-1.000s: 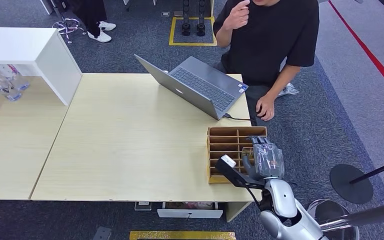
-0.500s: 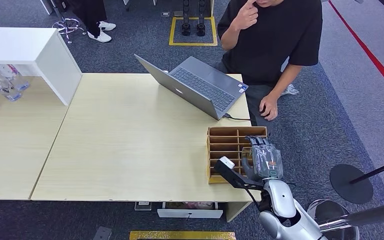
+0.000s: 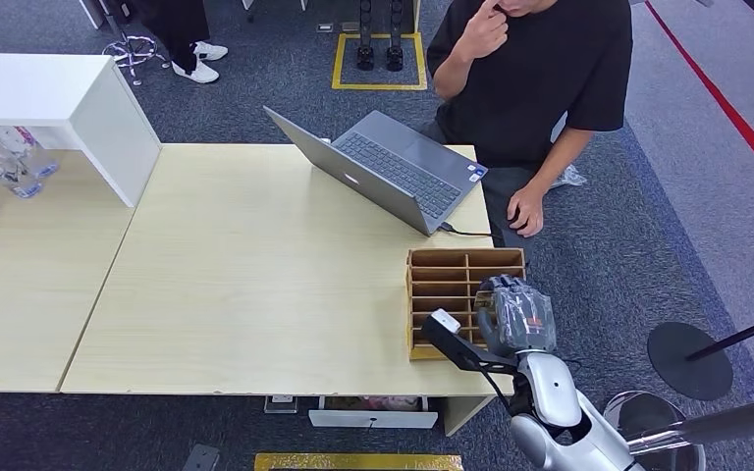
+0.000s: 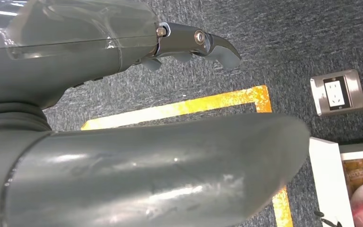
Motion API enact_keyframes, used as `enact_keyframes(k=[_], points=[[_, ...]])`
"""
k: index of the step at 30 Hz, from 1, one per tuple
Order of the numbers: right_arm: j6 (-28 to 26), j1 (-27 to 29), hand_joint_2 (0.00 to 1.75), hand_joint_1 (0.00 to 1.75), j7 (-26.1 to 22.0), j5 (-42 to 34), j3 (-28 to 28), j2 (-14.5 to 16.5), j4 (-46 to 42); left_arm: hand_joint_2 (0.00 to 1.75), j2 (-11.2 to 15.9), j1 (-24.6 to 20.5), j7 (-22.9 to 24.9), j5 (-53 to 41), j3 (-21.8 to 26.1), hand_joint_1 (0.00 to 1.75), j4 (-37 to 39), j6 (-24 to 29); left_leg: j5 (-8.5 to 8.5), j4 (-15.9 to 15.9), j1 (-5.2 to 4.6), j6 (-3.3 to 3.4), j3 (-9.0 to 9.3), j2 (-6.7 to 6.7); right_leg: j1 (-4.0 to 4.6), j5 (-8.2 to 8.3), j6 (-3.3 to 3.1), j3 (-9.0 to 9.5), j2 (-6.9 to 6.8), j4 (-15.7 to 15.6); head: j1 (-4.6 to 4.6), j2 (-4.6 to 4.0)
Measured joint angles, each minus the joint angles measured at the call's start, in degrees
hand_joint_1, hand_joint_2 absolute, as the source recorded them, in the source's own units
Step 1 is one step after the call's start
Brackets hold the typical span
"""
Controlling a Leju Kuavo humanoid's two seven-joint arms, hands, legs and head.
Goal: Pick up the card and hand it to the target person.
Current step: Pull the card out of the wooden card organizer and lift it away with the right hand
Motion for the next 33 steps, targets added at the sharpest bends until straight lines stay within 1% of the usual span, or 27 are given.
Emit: enact_keyframes(k=[6, 11, 21, 22, 33], points=[[0.0, -0.01, 1.75, 1.03, 0.08, 0.32, 0.11, 0.0, 0.0, 0.0, 0.0, 0.0, 0.0, 0.0, 0.0, 0.0, 0.0, 0.0, 0.0, 0.0, 0.0, 0.0, 0.0, 0.0, 0.0, 0.0, 0.0, 0.0, 0.0, 0.0, 0.0, 0.0], [0.0, -0.01, 1.75, 1.05, 0.09, 0.46, 0.22, 0.0, 0.0, 0.0, 0.0, -0.01, -0.01, 0.0, 0.0, 0.0, 0.0, 0.0, 0.0, 0.0, 0.0, 0.0, 0.0, 0.0, 0.0, 0.0, 0.0, 0.0, 0.0, 0.0, 0.0, 0.0], [-0.12, -0.14, 1.75, 1.48, 0.07, 1.09, 0.6, 0.0, 0.0, 0.0, 0.0, -0.01, 0.01, 0.0, 0.0, 0.0, 0.0, 0.0, 0.0, 0.0, 0.0, 0.0, 0.0, 0.0, 0.0, 0.0, 0.0, 0.0, 0.0, 0.0, 0.01, 0.0], [-0.16, -0.21, 1.75, 1.5, 0.06, 1.13, 0.61, 0.0, 0.0, 0.0, 0.0, -0.02, 0.04, 0.0, 0.0, 0.0, 0.0, 0.0, 0.0, 0.0, 0.0, 0.0, 0.0, 0.0, 0.0, 0.0, 0.0, 0.0, 0.0, 0.0, 0.01, 0.0], [-0.31, -0.51, 1.75, 1.51, -0.02, 1.5, 0.72, 0.0, 0.01, 0.0, 0.0, -0.03, 0.15, 0.0, -0.02, 0.0, 0.0, 0.15, 0.0, 0.0, 0.0, 0.0, 0.01, 0.0, 0.0, 0.0, 0.0, 0.01, 0.0, 0.0, 0.0, 0.0]])
